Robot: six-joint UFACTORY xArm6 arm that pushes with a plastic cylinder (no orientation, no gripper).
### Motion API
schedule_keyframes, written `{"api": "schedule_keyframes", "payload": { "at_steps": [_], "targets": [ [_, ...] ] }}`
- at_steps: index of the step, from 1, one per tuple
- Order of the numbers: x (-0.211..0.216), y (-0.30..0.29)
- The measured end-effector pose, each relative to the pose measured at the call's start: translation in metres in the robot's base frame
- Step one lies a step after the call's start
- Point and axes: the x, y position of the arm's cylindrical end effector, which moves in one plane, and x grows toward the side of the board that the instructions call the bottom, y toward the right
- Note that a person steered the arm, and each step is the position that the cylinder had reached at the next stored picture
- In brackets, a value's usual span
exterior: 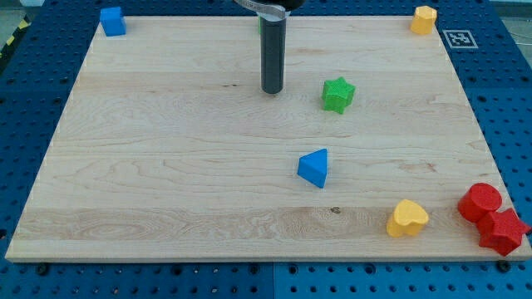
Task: Place the green star left to the blue triangle
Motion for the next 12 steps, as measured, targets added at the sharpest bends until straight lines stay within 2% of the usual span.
{"api": "schedule_keyframes", "payload": {
  "at_steps": [1, 3, 4, 5, 7, 10, 12],
  "targets": [
    [0.000, 0.005],
    [-0.025, 0.086],
    [-0.012, 0.134],
    [-0.012, 0.151],
    [0.004, 0.136],
    [0.029, 0.068],
    [0.074, 0.028]
  ]
}}
